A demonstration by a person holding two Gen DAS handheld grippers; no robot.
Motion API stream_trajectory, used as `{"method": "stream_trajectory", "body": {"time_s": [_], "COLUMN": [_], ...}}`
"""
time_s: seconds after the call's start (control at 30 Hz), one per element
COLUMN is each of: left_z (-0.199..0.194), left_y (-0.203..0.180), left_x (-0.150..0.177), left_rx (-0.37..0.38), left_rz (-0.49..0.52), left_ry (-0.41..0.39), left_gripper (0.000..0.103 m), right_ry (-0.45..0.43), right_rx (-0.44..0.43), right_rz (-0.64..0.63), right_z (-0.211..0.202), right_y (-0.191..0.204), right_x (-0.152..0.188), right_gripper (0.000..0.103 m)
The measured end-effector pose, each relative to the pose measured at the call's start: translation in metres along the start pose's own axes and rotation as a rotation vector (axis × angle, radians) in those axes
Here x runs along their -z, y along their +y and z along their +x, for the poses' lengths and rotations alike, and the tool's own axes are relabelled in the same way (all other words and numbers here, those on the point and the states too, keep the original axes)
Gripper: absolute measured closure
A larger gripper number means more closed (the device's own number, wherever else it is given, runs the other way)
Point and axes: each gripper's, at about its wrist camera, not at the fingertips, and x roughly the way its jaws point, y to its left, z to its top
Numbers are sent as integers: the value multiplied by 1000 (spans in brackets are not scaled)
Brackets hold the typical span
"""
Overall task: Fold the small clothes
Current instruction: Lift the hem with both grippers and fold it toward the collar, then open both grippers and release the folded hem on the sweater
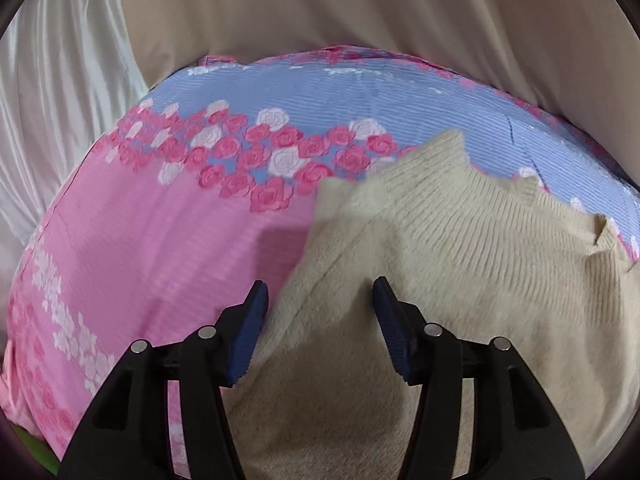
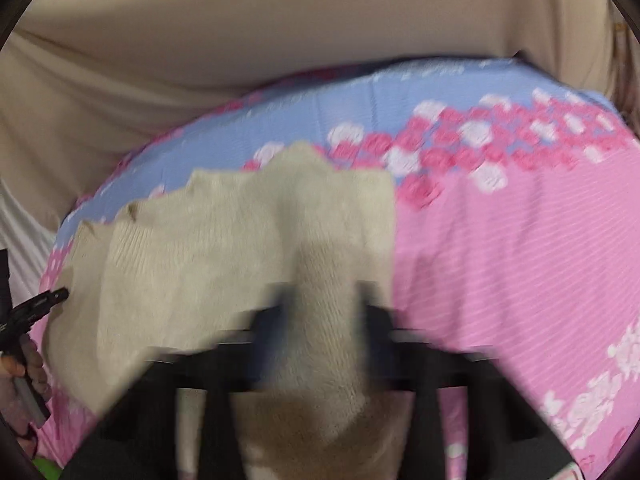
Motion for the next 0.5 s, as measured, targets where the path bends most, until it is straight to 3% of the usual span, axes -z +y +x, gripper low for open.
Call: {"method": "stream_trajectory", "body": {"time_s": [0.13, 0.17, 0.23, 0.27, 0.33, 0.43, 0.5], "left_z": [-8, -8, -3, 1, 1, -14, -19], "left_y": [4, 5, 6, 6, 7, 13, 10], "left_x": [-2, -2, -2, -1, 1, 0, -7], "left_rx": [-9, -15, -22, -22, -31, -2, 12], "left_rz": [-2, 0, 5, 7, 9, -26, -20], "left_ry": [-17, -21, 0, 13, 17, -11, -33], "left_gripper": [50, 50, 50, 49, 49, 51, 50], "right_ry": [-135, -117, 37, 50, -16, -125, -119], "right_rx": [21, 45, 89, 98, 111, 120, 96], "right_rz": [54, 56, 32, 17, -2, -50, -114], "right_z": [-37, -31, 6, 11, -8, -43, -44], "right_y": [-13, -20, -30, -30, -21, 2, 21], "right_x": [-10, -8, 5, 10, 10, 7, 6], "right_gripper": [93, 92, 90, 89, 82, 81, 81]}}
